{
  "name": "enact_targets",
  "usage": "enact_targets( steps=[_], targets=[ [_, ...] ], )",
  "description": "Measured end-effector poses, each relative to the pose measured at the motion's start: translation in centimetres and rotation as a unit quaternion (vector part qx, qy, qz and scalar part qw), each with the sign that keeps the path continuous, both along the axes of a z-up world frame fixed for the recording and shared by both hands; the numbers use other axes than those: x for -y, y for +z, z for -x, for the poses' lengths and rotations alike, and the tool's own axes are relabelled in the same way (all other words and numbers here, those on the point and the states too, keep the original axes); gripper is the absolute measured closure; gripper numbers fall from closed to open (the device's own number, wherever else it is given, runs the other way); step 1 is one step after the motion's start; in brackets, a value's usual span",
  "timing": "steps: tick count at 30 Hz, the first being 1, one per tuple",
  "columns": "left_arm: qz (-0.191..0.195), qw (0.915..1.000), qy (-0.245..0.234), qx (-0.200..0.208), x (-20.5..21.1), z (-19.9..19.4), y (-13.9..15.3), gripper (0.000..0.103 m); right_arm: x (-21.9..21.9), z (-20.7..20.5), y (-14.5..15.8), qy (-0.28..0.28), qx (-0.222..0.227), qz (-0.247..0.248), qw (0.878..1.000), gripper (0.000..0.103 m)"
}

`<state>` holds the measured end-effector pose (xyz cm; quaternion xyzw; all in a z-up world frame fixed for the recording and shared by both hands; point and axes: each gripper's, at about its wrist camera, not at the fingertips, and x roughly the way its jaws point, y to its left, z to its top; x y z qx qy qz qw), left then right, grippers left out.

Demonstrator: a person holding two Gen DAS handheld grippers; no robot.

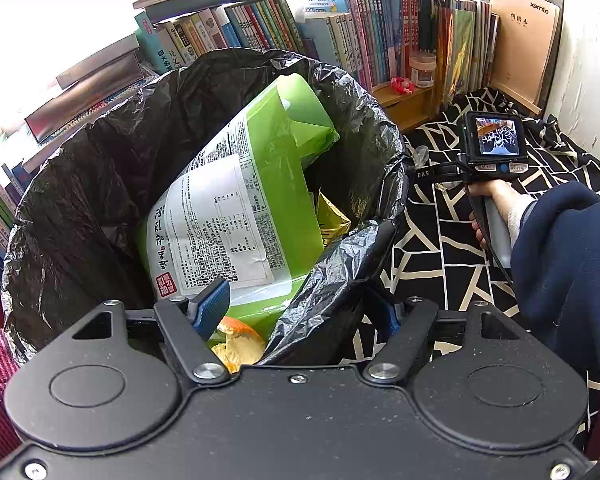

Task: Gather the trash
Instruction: 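Close the right gripper on the gold-and-white wrapper, then lift the wrapper with the right gripper and carry it over the bin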

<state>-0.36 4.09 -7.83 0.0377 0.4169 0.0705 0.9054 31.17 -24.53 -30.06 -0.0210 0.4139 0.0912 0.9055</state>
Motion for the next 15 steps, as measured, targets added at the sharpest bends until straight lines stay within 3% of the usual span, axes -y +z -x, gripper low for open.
enact_targets(
  steps=[4,7,11,15],
  targets=[
    [0.0,1.0,0.0,0.0,0.0,0.0,0.0,0.032,0.1,0.3,0.1,-0.005,0.007,-0.001,1.0,0.006],
    [0.0,1.0,0.0,0.0,0.0,0.0,0.0,0.032,0.6,0.9,0.6,-0.017,0.021,-0.006,1.0,0.027],
    [0.0,1.0,0.0,0.001,0.0,0.0,0.0,0.032,1.4,1.0,1.4,-0.034,0.024,-0.006,0.999,0.074],
    [0.0,1.0,-0.001,0.001,0.0,0.0,0.0,0.032,2.1,1.5,2.8,-0.024,0.025,-0.018,0.999,0.08]
  ],
)
